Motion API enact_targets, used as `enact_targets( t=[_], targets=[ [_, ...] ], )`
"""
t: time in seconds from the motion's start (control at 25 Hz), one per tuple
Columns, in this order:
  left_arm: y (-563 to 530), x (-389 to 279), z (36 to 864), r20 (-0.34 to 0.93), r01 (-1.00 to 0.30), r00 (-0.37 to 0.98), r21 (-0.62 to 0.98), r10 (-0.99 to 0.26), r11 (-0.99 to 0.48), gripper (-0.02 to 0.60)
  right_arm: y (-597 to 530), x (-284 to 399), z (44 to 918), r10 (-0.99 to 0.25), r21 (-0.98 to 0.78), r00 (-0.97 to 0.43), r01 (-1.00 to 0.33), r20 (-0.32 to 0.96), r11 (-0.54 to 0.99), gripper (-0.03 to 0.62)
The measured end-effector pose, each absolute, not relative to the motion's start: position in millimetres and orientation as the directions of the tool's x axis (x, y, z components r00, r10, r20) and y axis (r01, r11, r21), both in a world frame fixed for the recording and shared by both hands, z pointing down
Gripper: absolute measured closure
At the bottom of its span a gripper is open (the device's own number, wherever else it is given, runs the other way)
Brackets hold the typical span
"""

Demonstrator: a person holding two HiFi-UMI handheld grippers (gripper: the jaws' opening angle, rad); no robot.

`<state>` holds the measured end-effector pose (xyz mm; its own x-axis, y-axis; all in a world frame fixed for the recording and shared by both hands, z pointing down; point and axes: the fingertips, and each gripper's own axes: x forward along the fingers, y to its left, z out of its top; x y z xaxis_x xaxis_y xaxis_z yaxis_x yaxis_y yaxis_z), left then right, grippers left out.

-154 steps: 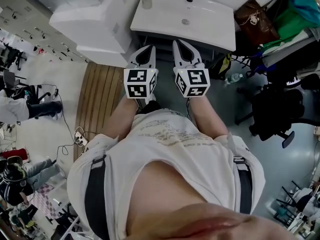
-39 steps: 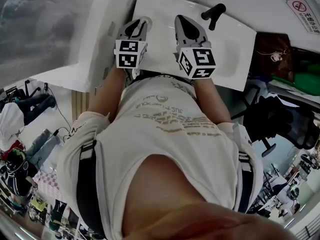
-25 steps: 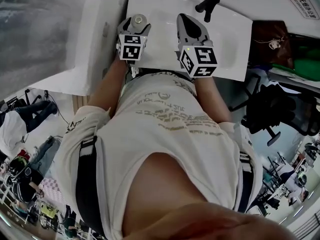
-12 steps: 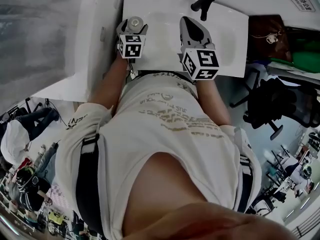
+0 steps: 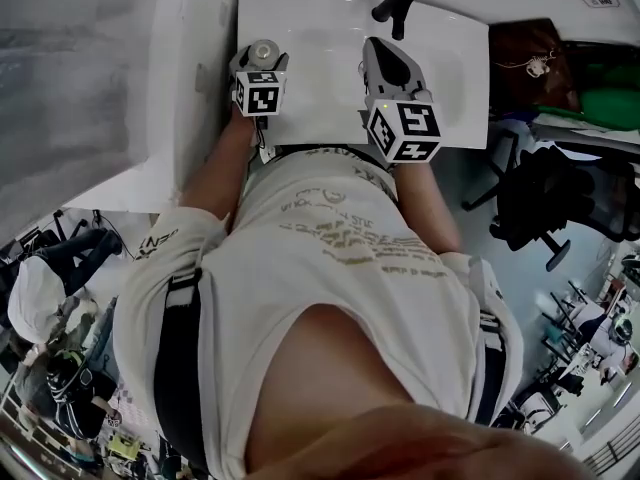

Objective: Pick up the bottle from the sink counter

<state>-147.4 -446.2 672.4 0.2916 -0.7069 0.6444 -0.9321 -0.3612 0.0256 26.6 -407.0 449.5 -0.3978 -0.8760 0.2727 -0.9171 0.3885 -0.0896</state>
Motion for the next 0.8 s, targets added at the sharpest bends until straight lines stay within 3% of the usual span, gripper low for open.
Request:
enact_targets(
  t=[0.8],
  targets=[
    [-441,-148,611,0.59,-0.956,0.268,0.068,-0.762,-0.284,0.236,-405,27,453,-0.87,-0.086,-0.423,-0.906,0.252,0.416,0.571]
  ],
)
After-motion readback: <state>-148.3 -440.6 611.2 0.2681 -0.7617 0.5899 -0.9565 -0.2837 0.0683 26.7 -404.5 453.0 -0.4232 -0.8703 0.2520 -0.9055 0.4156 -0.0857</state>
